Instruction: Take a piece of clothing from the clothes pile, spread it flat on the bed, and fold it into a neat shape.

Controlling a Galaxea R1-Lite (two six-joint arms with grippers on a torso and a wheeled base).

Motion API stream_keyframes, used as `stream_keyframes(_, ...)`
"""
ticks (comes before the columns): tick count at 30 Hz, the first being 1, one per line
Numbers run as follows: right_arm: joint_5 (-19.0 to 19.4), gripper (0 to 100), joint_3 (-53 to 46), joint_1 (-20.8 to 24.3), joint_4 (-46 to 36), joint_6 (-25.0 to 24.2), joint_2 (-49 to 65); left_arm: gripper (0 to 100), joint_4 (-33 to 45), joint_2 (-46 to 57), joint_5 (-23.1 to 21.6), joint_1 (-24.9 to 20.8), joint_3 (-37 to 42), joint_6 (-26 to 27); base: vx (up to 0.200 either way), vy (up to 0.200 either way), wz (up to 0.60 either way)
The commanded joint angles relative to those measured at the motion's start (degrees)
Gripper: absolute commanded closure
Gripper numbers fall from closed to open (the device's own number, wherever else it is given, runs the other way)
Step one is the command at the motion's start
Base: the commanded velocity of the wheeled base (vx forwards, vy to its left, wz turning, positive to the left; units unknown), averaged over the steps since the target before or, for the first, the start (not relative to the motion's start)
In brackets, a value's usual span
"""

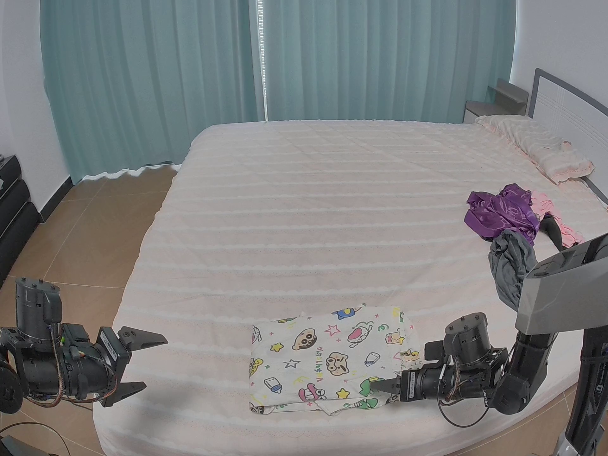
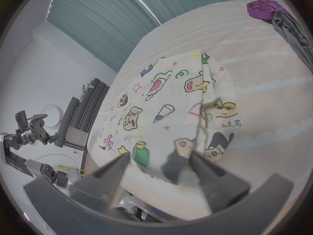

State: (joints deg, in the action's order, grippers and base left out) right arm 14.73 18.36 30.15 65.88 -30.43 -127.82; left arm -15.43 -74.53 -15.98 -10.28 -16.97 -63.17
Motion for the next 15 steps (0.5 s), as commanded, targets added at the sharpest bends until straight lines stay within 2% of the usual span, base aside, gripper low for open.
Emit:
stream_keyframes(1,-0.5,100,-0.4,0.1,-0.3,0.0,0.0,0,0.0,-0.2,0.0,0.0,0.0,0.0,0.0,0.0,0.0)
stream_keyframes(5,-2.9,100,-1.3,-0.4,-0.3,0.7,0.7,0,0.0,-0.2,0.0,0.0,0.0,0.0,0.0,0.0,0.0)
stream_keyframes(15,-2.9,100,-5.2,-2.3,-0.3,5.4,2.2,0,0.0,-0.3,0.0,0.0,0.0,0.0,0.0,0.0,0.0)
